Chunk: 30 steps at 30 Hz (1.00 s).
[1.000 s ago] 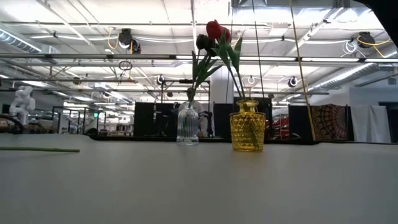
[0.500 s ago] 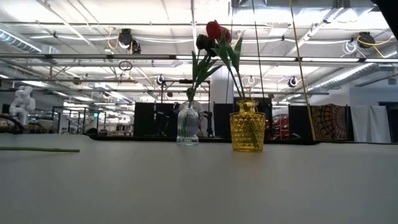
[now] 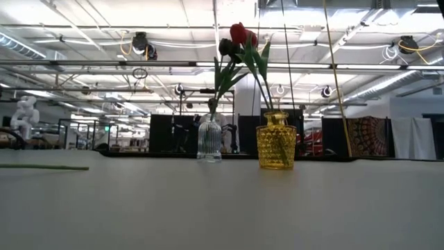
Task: Sort flowers into vase by color
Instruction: Put the red tulip into the bottom transparent bin
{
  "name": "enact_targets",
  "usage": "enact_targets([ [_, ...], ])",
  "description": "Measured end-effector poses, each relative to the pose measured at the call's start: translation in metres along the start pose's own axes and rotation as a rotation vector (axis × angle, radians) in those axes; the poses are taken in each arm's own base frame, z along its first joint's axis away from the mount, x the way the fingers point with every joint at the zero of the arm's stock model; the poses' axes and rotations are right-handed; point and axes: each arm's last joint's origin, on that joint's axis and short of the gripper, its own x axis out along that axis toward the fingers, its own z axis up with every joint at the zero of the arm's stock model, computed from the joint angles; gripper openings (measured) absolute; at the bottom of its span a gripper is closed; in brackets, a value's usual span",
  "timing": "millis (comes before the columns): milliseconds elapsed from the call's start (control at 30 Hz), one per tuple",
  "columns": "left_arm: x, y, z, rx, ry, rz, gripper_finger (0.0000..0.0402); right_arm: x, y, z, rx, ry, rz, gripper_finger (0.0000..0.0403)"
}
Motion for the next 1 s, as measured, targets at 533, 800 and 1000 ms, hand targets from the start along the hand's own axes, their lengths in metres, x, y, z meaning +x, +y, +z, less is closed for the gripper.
enact_targets([
  [533,-0.004,-0.002,0.000,0.062,0.031,-0.274,0.0003,0.015,0.002,-0.017,0.246,0.100,-0.048,0.0177],
  [800,-0.003,0.004,-0.001,0.135,0.018,-0.093,0.0003,0.015,0.017,-0.023,0.379,0.118,-0.001,0.0177],
  [1000,-0.015,0.008,-0.014,0.153,0.130,0.004,0.0003,0.009,0.034,-0.031,0.399,0.128,0.027,0.0177],
])
